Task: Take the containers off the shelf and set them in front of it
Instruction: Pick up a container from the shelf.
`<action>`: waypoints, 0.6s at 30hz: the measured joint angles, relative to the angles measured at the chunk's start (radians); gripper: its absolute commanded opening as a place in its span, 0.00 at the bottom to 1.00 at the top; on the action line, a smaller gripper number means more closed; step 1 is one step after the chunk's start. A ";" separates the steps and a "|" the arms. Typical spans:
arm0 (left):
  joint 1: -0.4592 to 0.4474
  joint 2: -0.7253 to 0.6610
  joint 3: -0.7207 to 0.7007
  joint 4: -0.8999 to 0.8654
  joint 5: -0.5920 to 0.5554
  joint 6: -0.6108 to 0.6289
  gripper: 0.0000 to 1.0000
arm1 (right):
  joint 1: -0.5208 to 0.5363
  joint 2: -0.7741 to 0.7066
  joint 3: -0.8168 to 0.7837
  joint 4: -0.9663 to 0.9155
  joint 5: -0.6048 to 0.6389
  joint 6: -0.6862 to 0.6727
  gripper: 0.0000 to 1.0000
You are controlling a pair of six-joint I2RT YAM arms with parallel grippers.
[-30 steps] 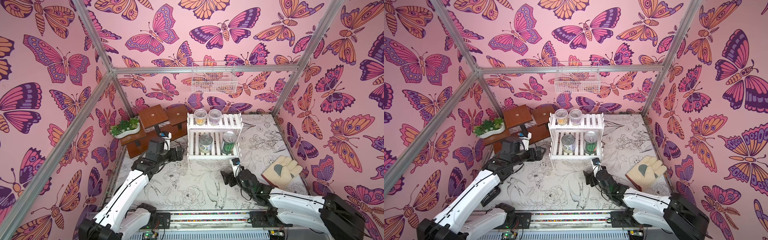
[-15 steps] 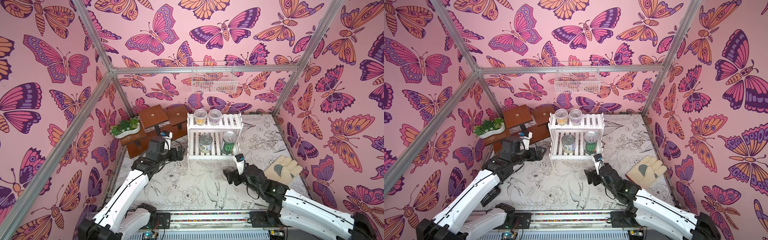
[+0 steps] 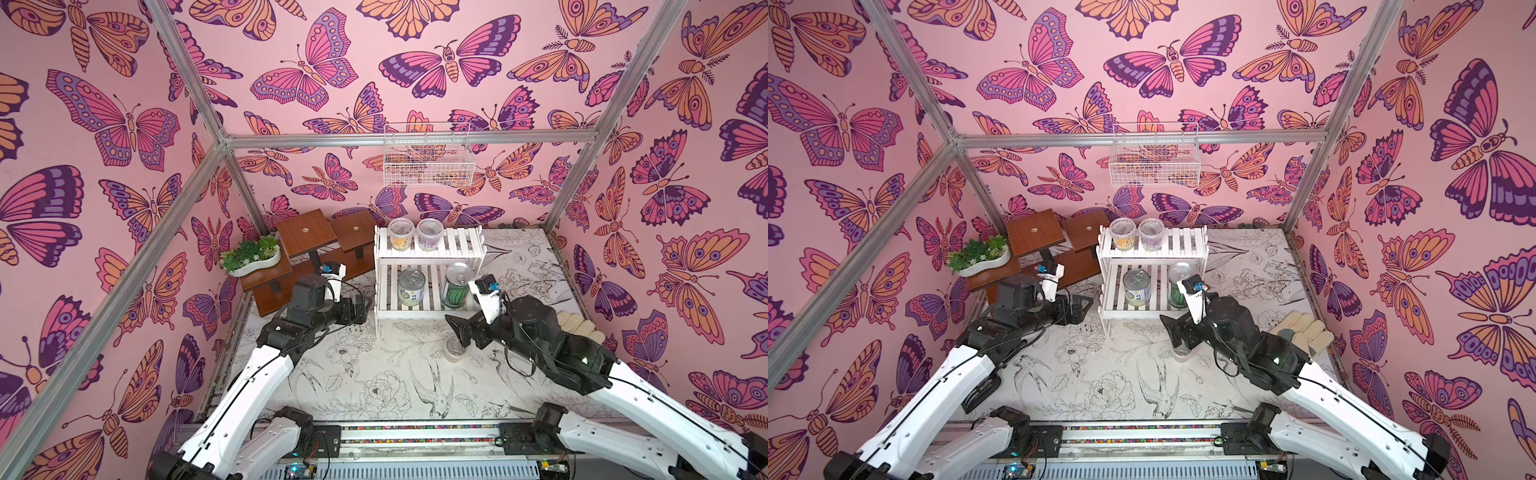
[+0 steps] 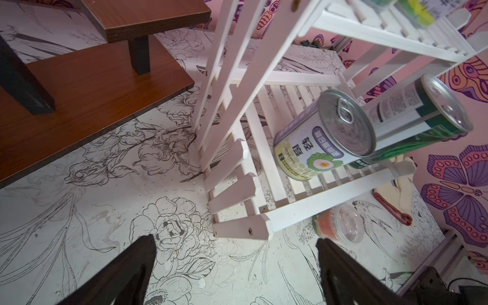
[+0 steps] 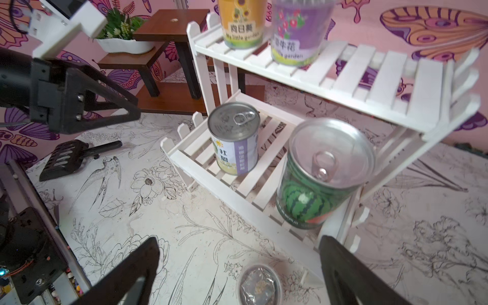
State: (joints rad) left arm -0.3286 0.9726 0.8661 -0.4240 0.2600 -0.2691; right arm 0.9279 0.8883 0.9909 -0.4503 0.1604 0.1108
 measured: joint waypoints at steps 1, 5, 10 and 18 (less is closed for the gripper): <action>0.000 0.001 0.004 0.000 0.014 0.005 1.00 | -0.010 0.029 0.041 -0.006 -0.010 -0.020 0.97; 0.000 0.006 0.021 0.000 0.055 0.031 1.00 | -0.094 0.137 0.183 -0.013 -0.084 -0.088 0.97; 0.000 0.006 0.032 0.000 0.077 0.061 1.00 | -0.268 0.231 0.264 0.012 -0.242 -0.117 0.97; 0.000 0.011 0.034 0.000 0.104 0.079 0.99 | -0.404 0.389 0.337 0.092 -0.491 -0.138 0.98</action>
State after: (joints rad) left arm -0.3286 0.9836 0.9005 -0.4240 0.3637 -0.1905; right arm 0.5236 1.2778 1.3277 -0.3584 -0.3302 -0.0277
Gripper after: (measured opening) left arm 0.995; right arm 0.976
